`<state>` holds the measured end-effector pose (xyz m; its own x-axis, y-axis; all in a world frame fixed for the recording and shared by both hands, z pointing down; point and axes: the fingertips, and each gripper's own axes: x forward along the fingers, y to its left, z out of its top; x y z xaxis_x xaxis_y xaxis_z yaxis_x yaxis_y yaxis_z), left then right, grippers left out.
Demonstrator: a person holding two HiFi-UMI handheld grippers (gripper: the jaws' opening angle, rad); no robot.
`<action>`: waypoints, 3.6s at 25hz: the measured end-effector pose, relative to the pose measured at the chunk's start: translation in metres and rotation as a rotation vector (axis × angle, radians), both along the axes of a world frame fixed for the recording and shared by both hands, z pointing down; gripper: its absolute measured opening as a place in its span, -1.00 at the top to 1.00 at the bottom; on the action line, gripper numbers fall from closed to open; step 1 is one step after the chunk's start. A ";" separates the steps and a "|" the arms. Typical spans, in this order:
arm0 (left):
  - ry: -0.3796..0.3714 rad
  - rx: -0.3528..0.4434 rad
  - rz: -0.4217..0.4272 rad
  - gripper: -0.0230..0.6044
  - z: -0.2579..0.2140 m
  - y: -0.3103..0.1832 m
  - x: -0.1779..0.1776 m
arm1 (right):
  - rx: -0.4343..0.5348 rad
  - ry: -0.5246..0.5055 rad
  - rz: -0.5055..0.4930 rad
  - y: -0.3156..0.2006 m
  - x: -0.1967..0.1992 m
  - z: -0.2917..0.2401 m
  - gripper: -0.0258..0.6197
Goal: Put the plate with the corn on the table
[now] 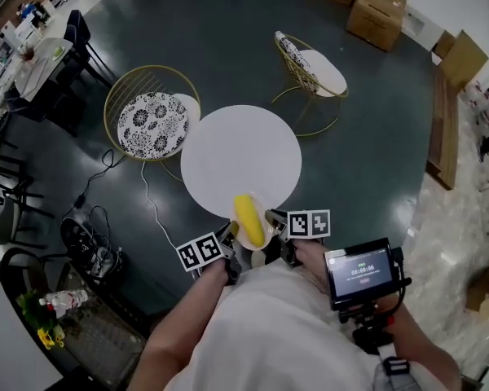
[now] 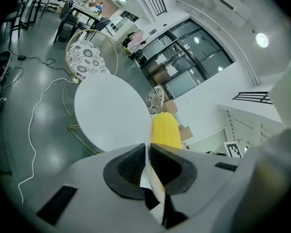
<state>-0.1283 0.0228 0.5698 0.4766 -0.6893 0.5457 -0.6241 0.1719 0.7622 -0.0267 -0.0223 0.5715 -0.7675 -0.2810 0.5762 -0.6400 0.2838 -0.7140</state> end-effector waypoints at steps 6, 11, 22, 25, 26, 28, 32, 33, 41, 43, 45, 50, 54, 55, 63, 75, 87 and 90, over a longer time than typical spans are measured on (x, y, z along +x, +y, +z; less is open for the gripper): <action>-0.010 -0.020 -0.077 0.81 0.006 -0.008 -0.028 | -0.013 -0.007 -0.083 -0.017 -0.033 0.006 0.79; -0.009 -0.041 -0.123 0.81 0.012 -0.022 -0.043 | -0.030 0.000 -0.146 -0.035 -0.051 0.012 0.79; -0.009 -0.114 -0.121 0.81 0.041 -0.070 -0.033 | -0.104 0.016 -0.155 -0.082 -0.040 0.044 0.79; -0.002 -0.129 -0.126 0.81 0.050 -0.084 -0.029 | -0.109 0.017 -0.159 -0.096 -0.036 0.052 0.79; 0.000 -0.132 -0.127 0.81 0.053 -0.088 -0.028 | -0.111 0.017 -0.162 -0.100 -0.035 0.055 0.79; 0.001 -0.136 -0.125 0.81 0.059 -0.096 -0.026 | -0.118 0.019 -0.170 -0.107 -0.033 0.061 0.79; -0.001 -0.152 -0.127 0.81 0.071 -0.107 -0.023 | -0.130 0.031 -0.198 -0.119 -0.032 0.074 0.79; -0.001 -0.157 -0.131 0.80 0.074 -0.110 -0.024 | -0.134 0.035 -0.205 -0.122 -0.032 0.077 0.79; -0.006 -0.179 -0.153 0.81 0.093 -0.129 -0.029 | -0.179 0.047 -0.235 -0.142 -0.039 0.104 0.79; -0.009 -0.183 -0.152 0.81 0.097 -0.134 -0.030 | -0.186 0.049 -0.241 -0.146 -0.040 0.109 0.78; -0.008 -0.187 -0.154 0.81 0.102 -0.137 -0.031 | -0.188 0.055 -0.250 -0.149 -0.042 0.113 0.78; 0.004 -0.170 -0.180 0.81 0.117 -0.151 -0.033 | -0.148 0.085 -0.283 -0.167 -0.045 0.124 0.78; 0.004 -0.128 -0.198 0.81 0.126 -0.173 -0.037 | -0.097 0.107 -0.298 -0.191 -0.048 0.131 0.78; 0.003 -0.121 -0.201 0.81 0.127 -0.178 -0.038 | -0.088 0.118 -0.301 -0.197 -0.049 0.133 0.79; -0.015 -0.112 -0.220 0.80 0.141 -0.207 -0.048 | -0.033 0.132 -0.329 -0.230 -0.064 0.141 0.78; -0.047 -0.175 -0.228 0.80 0.165 -0.227 -0.058 | 0.023 0.170 -0.397 -0.253 -0.081 0.160 0.78; -0.106 -0.185 -0.252 0.80 0.172 -0.238 -0.069 | 0.102 0.190 -0.469 -0.267 -0.098 0.167 0.78; -0.130 -0.201 -0.242 0.80 0.174 -0.237 -0.070 | 0.107 0.205 -0.475 -0.266 -0.099 0.170 0.78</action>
